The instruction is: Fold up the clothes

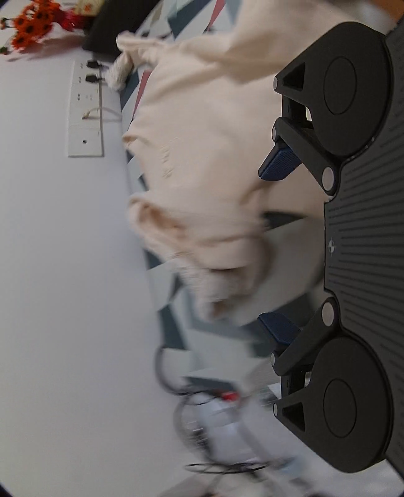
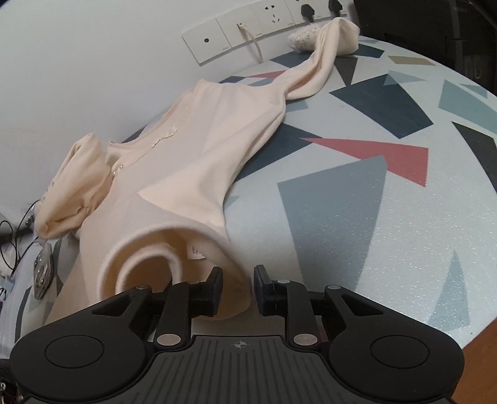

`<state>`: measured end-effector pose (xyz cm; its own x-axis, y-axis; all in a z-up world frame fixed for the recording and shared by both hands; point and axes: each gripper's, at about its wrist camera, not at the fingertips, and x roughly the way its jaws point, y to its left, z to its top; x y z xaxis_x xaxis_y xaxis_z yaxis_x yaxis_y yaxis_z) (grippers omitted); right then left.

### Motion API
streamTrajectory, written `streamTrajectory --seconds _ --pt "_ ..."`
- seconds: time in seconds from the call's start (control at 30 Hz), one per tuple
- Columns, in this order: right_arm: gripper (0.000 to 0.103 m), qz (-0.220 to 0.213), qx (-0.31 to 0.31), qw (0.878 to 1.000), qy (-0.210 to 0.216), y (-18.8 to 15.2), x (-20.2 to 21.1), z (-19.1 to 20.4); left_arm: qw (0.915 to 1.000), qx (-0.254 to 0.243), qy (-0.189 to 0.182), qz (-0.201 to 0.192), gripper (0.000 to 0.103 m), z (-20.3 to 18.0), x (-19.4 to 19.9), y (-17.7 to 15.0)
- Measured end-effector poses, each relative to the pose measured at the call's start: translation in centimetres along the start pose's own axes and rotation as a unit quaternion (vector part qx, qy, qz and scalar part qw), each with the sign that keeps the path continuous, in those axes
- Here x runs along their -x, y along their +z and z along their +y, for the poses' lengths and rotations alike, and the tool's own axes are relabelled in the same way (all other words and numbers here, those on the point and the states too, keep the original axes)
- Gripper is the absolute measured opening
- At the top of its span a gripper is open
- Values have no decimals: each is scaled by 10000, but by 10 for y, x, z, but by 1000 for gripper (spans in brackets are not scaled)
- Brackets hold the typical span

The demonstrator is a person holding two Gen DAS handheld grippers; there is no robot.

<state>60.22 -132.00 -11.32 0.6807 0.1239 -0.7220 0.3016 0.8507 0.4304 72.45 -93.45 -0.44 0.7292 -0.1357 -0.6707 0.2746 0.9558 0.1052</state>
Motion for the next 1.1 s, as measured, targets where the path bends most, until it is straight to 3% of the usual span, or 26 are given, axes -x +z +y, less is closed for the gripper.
streamTrajectory --seconds 0.17,0.27,0.37,0.43,0.67,0.77,0.87,1.0,1.1 --pt "21 -67 -84 9999 27 -1 1 -3 9996 -149 -219 -38 94 4 39 -57" --pt "19 -94 -159 9998 8 0 1 -5 9974 -623 -354 41 94 -6 54 -76" --pt "19 -87 -206 9997 -54 2 1 -5 9925 -1197 -241 107 94 -15 56 -96" --pt "20 -84 -174 9998 -109 2 1 -3 9905 -1351 -202 177 87 -15 49 -103" --pt "21 -83 -102 9995 -284 1 5 2 9921 -1250 -60 -28 87 -11 40 -111" --pt "21 -91 -92 9994 -318 1 7 3 9855 -1688 -165 -21 87 -14 46 -115" --pt "22 -115 -93 9994 -326 0 8 3 9792 -2027 90 27 87 -14 46 -121" --pt "22 -114 -164 9992 -350 0 8 2 9866 -1542 528 20 87 1 35 -116" --pt "23 -114 -132 9992 -349 -1 9 4 9909 -1226 537 -117 87 9 35 -110"
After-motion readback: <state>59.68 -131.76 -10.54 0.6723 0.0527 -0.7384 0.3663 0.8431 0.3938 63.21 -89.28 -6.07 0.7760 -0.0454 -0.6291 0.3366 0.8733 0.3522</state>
